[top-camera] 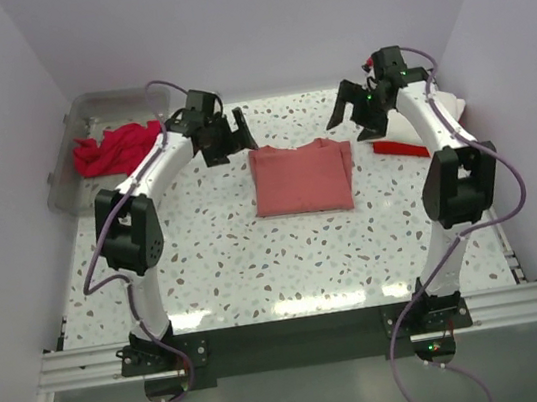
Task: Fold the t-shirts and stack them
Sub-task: Fold the tshirt, then neatly place the folded tshirt to the corner
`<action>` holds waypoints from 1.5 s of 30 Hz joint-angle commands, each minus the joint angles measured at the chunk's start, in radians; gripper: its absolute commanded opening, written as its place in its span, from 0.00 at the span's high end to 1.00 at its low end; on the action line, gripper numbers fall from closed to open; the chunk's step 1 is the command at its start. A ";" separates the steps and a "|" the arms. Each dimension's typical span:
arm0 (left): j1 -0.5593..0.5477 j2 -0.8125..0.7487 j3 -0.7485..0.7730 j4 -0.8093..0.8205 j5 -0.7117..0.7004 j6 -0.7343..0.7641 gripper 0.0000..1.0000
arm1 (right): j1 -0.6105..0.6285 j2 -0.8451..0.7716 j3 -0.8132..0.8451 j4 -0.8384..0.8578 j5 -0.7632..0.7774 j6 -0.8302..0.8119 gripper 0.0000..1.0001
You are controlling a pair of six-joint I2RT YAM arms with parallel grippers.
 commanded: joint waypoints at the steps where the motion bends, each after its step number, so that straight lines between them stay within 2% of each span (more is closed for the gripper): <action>1: -0.002 -0.085 -0.124 0.080 0.042 0.037 0.00 | -0.014 -0.102 -0.145 0.109 -0.123 -0.046 0.01; 6: -0.010 -0.124 -0.231 0.139 0.053 0.041 0.00 | -0.037 -0.179 -0.369 0.210 -0.201 -0.050 0.01; 15: -0.041 -0.101 -0.299 0.217 0.097 0.020 0.00 | -0.056 -0.230 -0.559 0.296 -0.240 -0.085 0.02; 22: -0.053 -0.042 -0.298 0.237 0.105 -0.002 0.00 | -0.096 -0.198 -0.589 0.339 -0.257 -0.094 0.02; 39: -0.059 0.047 -0.275 0.219 0.078 -0.011 0.08 | -0.119 -0.080 -0.587 0.430 -0.267 -0.105 0.02; 45: -0.065 0.059 -0.279 0.217 0.081 -0.014 0.17 | -0.117 -0.044 -0.601 0.476 -0.267 -0.094 0.02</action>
